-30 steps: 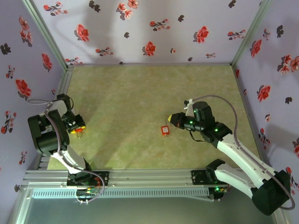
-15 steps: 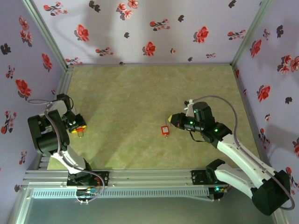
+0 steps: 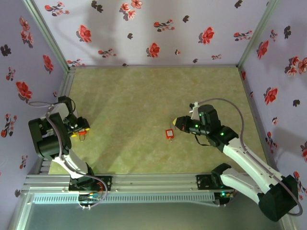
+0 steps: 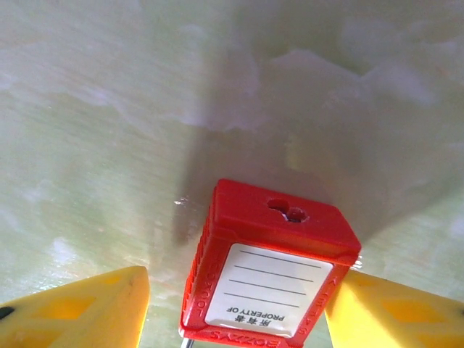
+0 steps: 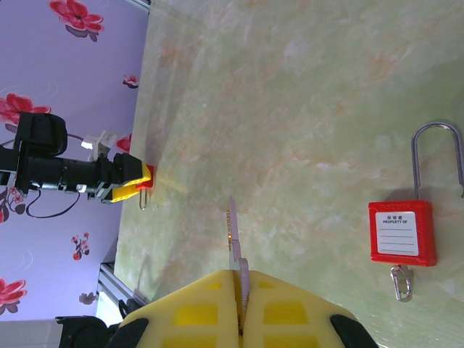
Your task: Unlock with the key
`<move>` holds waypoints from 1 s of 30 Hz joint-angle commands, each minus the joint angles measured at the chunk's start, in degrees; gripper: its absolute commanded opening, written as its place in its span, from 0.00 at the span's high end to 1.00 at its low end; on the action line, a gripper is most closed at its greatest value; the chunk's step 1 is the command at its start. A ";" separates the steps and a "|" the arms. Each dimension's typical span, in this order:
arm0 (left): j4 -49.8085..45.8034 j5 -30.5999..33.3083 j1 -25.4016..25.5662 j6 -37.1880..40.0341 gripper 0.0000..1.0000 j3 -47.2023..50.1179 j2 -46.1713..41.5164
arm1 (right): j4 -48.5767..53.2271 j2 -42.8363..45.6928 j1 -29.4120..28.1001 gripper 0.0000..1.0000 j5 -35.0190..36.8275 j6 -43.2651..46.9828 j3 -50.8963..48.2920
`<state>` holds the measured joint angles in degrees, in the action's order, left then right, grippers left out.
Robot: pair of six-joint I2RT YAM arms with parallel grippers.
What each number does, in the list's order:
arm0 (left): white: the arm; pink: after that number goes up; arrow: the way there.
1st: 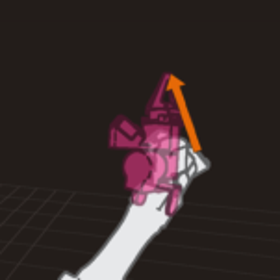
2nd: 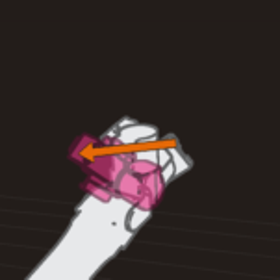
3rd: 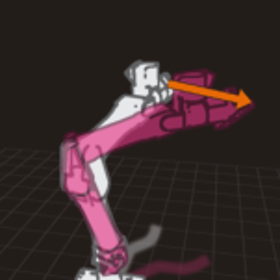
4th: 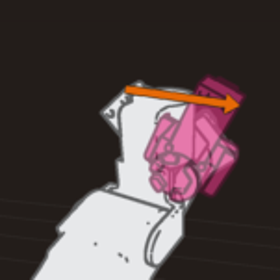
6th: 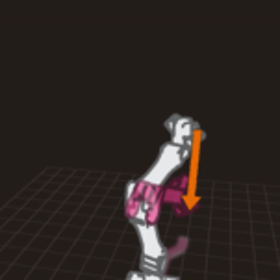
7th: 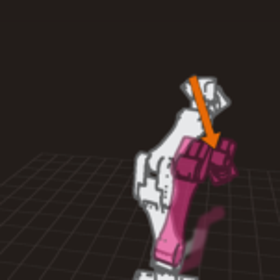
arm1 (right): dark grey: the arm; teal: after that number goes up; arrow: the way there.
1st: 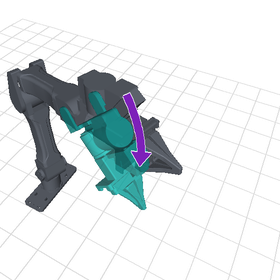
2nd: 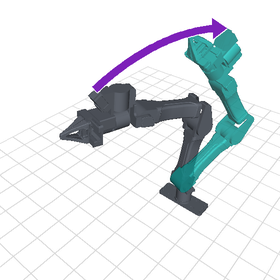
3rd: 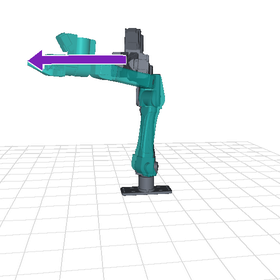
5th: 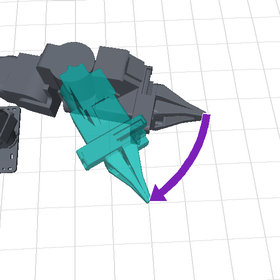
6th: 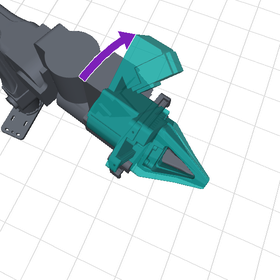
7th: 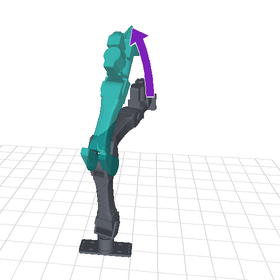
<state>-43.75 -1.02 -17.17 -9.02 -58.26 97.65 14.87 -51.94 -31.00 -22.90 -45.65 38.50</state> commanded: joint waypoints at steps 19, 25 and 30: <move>-0.22 -3.04 5.08 3.34 0.76 -3.14 1.84 | 3.68 0.98 2.21 1.00 0.75 0.39 1.12; 0.63 -6.08 25.12 12.63 0.82 -10.74 -5.58 | 13.85 1.97 13.13 1.00 -3.15 3.12 2.77; 3.57 -7.96 48.80 36.72 0.94 -18.46 -6.73 | 17.16 2.61 19.40 1.00 -10.94 6.37 4.97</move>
<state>-39.40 -4.93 24.36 10.74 -74.43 93.67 28.60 -50.24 -12.71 -27.73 -42.52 40.53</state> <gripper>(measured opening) 0.386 0.049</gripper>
